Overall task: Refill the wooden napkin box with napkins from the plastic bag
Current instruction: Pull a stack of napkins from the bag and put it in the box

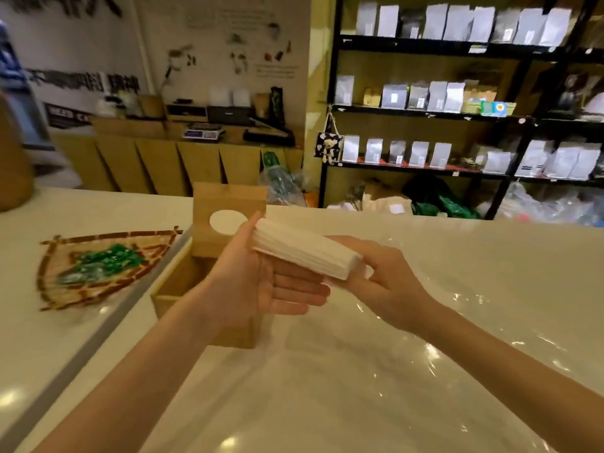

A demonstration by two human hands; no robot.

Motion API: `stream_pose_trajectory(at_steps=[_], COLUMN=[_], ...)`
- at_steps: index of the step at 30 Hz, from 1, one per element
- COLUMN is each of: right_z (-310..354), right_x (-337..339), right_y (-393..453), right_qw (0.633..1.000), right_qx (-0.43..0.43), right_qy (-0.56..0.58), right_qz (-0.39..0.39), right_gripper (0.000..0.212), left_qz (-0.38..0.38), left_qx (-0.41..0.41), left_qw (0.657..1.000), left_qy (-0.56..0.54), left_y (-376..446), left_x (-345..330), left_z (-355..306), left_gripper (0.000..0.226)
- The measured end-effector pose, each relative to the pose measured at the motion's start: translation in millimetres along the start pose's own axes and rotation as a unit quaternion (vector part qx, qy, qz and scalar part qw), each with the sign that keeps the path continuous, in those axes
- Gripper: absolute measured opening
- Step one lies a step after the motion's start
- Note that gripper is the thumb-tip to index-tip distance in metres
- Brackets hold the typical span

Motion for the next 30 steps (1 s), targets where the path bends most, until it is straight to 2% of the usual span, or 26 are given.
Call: stream_pose_trajectory(at_steps=[4, 7, 9, 11, 13, 14, 16, 18, 19, 21, 22, 24, 26, 28, 30], right_z=[9, 11, 13, 14, 13, 14, 13, 4, -5, -24, -33, -44, -51, -54, -53], right_x=[-20, -32, -40, -50, -61, -64, -69, -66, -63, -61, -65, -76, -80, -79, -81], right_y=[16, 23, 29, 35, 42, 45, 54, 63, 66, 69, 69, 70, 70, 68, 67], right_qw=[0.981, 0.963, 0.960, 0.955, 0.953, 0.954, 0.969, 0.997, 0.999, 0.967, 0.941, 0.891, 0.836, 0.801, 0.796], right_qx=[0.144, 0.203, 0.214, 0.218, 0.212, 0.205, 0.164, 0.052, -0.021, -0.168, -0.226, -0.298, -0.343, -0.369, -0.391], right_qy=[-0.125, -0.165, -0.170, -0.182, -0.193, -0.194, -0.163, -0.045, 0.033, 0.181, 0.243, 0.341, 0.424, 0.466, 0.460], right_qz=[0.046, 0.060, 0.068, 0.084, 0.098, 0.098, 0.085, 0.033, -0.010, -0.067, -0.066, -0.039, -0.056, -0.073, -0.043], right_gripper=[0.039, 0.044, 0.044, 0.043, 0.043, 0.045, 0.055, 0.070, 0.074, 0.070, 0.064, 0.044, 0.027, 0.033, 0.044], left_qz=[-0.028, -0.099, -0.097, -0.068, -0.079, -0.093, -0.080, -0.054, -0.045, -0.021, -0.007, 0.016, 0.023, 0.030, 0.044], left_qx=[-0.043, -0.079, -0.093, -0.089, -0.082, -0.079, -0.069, -0.065, -0.068, -0.063, -0.061, -0.050, -0.040, -0.027, -0.009], left_qw=[0.991, 0.989, 0.990, 0.993, 0.993, 0.992, 0.993, 0.995, 0.996, 0.997, 0.998, 0.998, 0.999, 0.998, 0.998], left_qy=[-0.120, -0.080, -0.050, -0.021, 0.007, 0.029, 0.059, 0.055, 0.044, 0.031, 0.026, 0.020, 0.027, 0.044, 0.054], left_y=[-20, -37, -47, -49, -49, -48, -47, -45, -43, -41, -38, -33, -25, -18, -13], left_x=[22, 47, 62, 71, 85, 93, 98, 104, 110, 117, 120, 122, 128, 132, 133], left_z=[-8, -13, -22, -28, -31, -34, -40, -47, -52, -59, -62, -65, -64, -62, -59], left_gripper=[0.058, 0.036, 0.037, 0.050, 0.066, 0.065, 0.069, 0.083, 0.090, 0.091, 0.089, 0.083, 0.073, 0.065, 0.051])
Point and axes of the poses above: each hand's wrist, its own y-axis towards the middle knuckle, its own x-axis out of the back of the hand, z = x × y, the point moved 7 cm from there along y, towards the middle knuckle, and after that the axes turned 3 degrees about z, right-handed, at the moved point
